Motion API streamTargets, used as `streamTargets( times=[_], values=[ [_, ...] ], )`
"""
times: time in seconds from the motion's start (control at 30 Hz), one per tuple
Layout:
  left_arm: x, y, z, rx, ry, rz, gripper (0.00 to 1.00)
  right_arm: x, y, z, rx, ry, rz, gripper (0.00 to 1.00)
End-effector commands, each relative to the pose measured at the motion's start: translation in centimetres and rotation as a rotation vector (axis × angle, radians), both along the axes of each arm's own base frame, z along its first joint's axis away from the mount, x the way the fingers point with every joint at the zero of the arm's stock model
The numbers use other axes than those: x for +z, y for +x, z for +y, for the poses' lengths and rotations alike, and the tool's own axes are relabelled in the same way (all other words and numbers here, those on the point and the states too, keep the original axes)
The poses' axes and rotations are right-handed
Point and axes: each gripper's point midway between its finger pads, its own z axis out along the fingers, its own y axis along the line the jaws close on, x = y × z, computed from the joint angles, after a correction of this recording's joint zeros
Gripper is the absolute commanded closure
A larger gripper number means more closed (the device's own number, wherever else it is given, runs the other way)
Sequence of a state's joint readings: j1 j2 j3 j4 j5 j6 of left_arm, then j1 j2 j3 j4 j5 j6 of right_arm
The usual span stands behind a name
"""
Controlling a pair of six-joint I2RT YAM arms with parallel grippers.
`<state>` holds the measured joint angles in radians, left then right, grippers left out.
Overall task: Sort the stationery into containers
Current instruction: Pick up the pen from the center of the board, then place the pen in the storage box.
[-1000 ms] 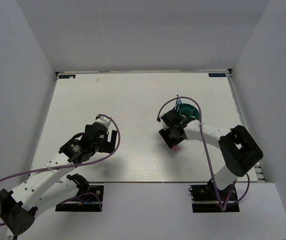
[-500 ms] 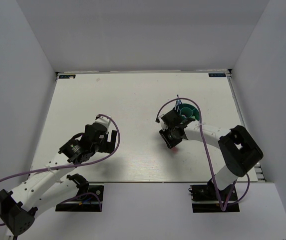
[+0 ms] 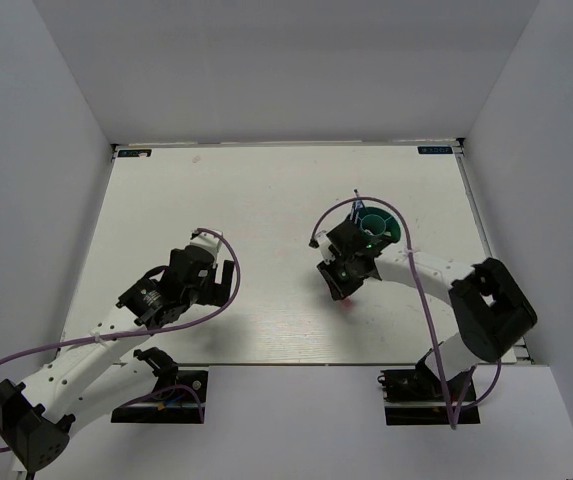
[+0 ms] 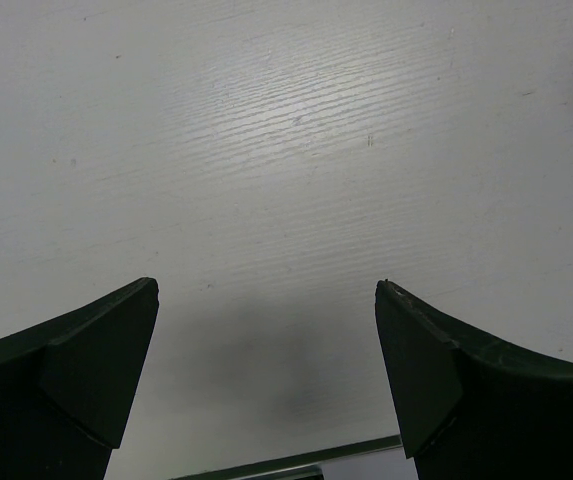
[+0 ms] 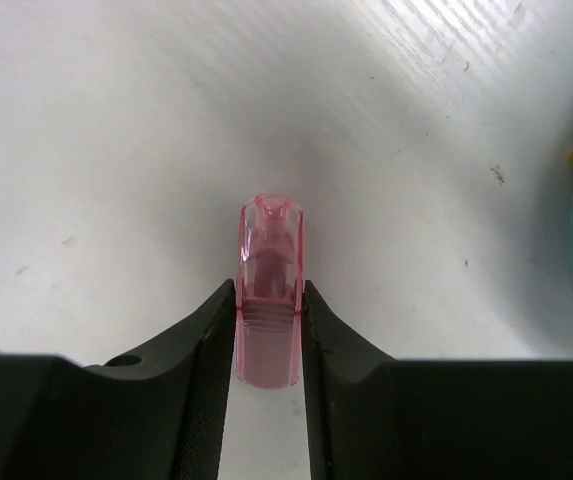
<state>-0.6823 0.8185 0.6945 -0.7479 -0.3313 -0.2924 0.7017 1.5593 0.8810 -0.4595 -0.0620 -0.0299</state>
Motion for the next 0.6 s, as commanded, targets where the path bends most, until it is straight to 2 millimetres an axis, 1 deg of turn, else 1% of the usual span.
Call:
streamTargets(
  times=[0.0,0.03,0.07,0.1,0.13,0.17,0.2,0.23,0.27,0.3,0.33,0.37,0.43,0.47,0.5,0.53,0.57],
  values=[
    [0.1,0.0,0.1,-0.002,-0.006,-0.012,0.01,7.6,0.5,2.7,0.108,0.192,-0.125,0.94],
    [0.2,0.1,0.0,-0.001,-0.011,-0.015,0.01,8.5,1.0,2.8,0.108,0.203,-0.156,0.96],
    [0.3,0.1,0.1,0.0,-0.01,-0.016,0.01,10.8,1.7,3.1,0.11,0.233,-0.22,0.98],
    [0.2,0.1,0.1,0.0,-0.009,-0.016,0.01,12.7,2.6,2.8,0.092,0.239,-0.291,1.0],
    [0.3,0.1,0.1,0.001,-0.011,-0.017,0.01,13.8,3.7,2.3,0.059,0.223,-0.357,1.0],
    [0.3,0.1,0.1,-0.002,-0.01,-0.018,0.01,15.3,4.6,2.3,0.04,0.23,-0.417,1.0],
    [0.2,0.1,0.1,0.001,-0.012,-0.017,0.01,17.0,6.0,0.9,-0.033,0.198,-0.513,1.0],
    [0.2,0.1,0.1,0.001,-0.008,-0.017,0.01,17.8,7.3,-0.6,-0.102,0.14,-0.58,1.0],
    [0.2,0.1,0.1,-0.001,-0.005,-0.017,0.01,18.9,8.1,-1.5,-0.155,0.127,-0.632,1.0],
    [0.2,0.1,0.1,0.002,-0.005,-0.015,0.01,20.2,9.4,-3.1,-0.232,0.097,-0.706,1.0],
    [0.2,0.1,0.1,0.0,-0.004,-0.014,0.01,20.9,10.3,-4.7,-0.294,0.048,-0.762,1.0],
    [0.0,0.1,0.1,0.001,-0.003,-0.011,0.01,22.2,11.5,-5.8,-0.351,0.053,-0.827,1.0],
    [0.0,0.1,0.2,0.002,-0.002,-0.01,0.01,23.4,12.3,-8.0,-0.434,0.011,-0.896,1.0],
    [0.1,0.2,0.1,0.001,-0.004,-0.016,0.01,23.8,13.1,-9.4,-0.485,0.0,-0.918,1.0],
    [0.0,0.1,0.1,-0.002,-0.001,-0.01,0.01,24.3,13.6,-10.0,-0.506,-0.004,-0.947,1.0],
    [0.1,0.1,0.1,0.001,-0.002,-0.01,0.01,24.2,14.0,-11.4,-0.544,-0.026,-0.955,1.0],
    [0.0,0.1,0.1,0.001,0.0,-0.008,0.01,24.8,14.6,-11.5,-0.564,-0.007,-0.983,1.0]
  ],
)
